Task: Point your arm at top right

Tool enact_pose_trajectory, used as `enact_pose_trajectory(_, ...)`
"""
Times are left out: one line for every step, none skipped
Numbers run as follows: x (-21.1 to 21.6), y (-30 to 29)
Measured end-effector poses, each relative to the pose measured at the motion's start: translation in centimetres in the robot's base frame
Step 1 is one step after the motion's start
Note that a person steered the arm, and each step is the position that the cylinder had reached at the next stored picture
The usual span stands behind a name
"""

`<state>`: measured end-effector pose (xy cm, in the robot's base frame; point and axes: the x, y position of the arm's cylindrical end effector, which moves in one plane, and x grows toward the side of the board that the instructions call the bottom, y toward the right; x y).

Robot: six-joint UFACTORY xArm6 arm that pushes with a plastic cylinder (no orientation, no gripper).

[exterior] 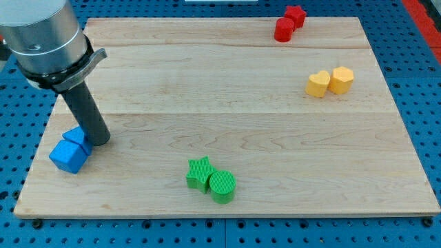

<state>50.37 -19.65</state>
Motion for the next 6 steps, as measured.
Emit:
enact_pose_trajectory(0.8, -0.6)
enact_pose_trajectory(0.6, 1.9)
enact_pose_trajectory(0.6, 2.0)
enact_pose_trajectory(-0.1, 1.4)
enact_pose_trajectory(-4.4, 8.0)
enact_pose_trajectory(-8.0, 16.4)
